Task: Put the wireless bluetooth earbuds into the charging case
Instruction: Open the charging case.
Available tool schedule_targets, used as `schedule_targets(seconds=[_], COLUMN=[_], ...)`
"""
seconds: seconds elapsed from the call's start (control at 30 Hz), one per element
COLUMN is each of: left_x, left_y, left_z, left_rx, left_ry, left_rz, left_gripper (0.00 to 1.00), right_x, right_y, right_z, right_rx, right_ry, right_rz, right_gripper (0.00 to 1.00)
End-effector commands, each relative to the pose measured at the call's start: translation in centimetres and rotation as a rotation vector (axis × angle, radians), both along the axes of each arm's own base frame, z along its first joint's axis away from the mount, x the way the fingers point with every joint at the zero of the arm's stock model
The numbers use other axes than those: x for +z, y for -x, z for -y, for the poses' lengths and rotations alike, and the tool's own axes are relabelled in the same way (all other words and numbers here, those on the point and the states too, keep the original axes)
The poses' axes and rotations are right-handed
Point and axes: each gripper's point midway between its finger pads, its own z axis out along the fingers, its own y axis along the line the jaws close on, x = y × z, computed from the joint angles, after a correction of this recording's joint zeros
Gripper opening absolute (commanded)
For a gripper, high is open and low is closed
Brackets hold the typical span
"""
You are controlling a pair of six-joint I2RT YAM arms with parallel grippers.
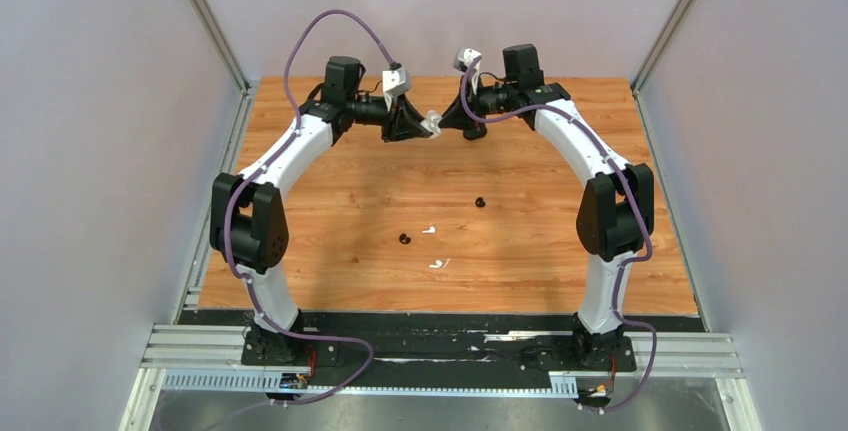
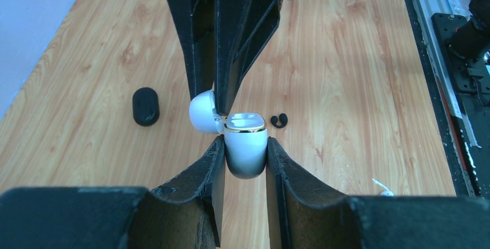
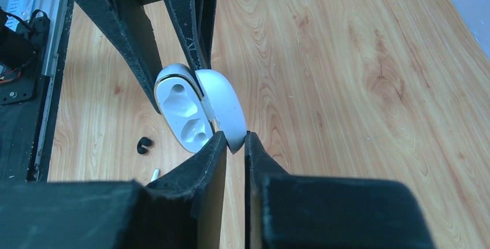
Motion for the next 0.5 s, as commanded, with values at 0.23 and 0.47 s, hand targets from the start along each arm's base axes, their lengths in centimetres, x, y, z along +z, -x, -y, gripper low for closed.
schedule_targets(seconds=[0.23,0.47], left_x=[0.0,-1.2], left_y=[-1.3,-1.6], left_z=[0.4,0.0], left_rx=[0.066,0.171], left_ry=[0.002,-0.013], left_rz=[-0.016,-0.155], left_gripper=[0.0,0.45], right_x=[2.7,2.5], right_y=[1.3,0.1], right_z=[-0.7,0.6], right_rx=[0.026,-0.037], right_ry=[0.019,0.105], right_rz=[0.192,0.304], right_gripper=[0.0,0.0])
